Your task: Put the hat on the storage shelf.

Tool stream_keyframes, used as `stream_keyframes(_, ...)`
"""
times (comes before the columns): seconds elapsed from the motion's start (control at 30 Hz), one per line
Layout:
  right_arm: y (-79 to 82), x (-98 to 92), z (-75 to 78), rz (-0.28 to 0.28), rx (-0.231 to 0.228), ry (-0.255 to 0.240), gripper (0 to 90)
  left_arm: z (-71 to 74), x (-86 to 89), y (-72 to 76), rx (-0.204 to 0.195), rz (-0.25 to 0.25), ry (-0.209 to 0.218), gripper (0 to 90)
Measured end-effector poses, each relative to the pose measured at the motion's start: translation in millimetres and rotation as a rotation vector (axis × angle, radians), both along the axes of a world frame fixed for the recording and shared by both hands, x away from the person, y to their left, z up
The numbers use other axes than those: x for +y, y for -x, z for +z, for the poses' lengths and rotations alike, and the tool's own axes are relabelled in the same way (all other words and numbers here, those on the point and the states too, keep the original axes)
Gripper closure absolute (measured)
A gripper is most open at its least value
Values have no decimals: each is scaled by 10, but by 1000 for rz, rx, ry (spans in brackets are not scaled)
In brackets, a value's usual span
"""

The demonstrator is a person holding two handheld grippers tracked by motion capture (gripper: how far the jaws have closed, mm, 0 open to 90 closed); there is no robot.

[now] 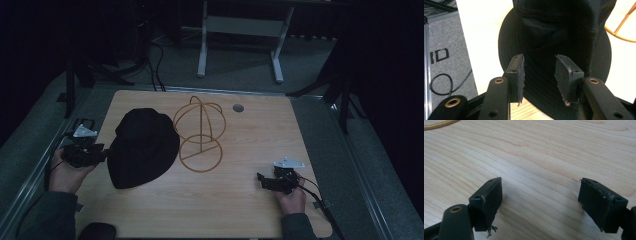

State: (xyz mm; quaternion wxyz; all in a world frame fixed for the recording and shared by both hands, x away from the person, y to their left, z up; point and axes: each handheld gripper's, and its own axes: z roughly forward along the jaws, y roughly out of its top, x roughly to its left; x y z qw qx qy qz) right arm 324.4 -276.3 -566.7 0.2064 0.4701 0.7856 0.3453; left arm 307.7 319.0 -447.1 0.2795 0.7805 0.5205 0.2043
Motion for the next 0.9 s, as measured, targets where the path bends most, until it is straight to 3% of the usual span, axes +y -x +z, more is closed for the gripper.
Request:
stream_keyframes(0.53,0,0,0,0,0,0,194,103,-110,-105,63,-60,-53,578)
stream_keyframes(0.9,1,0,0,0,1,0,193,189,-135,-105,122,-72,-27,576)
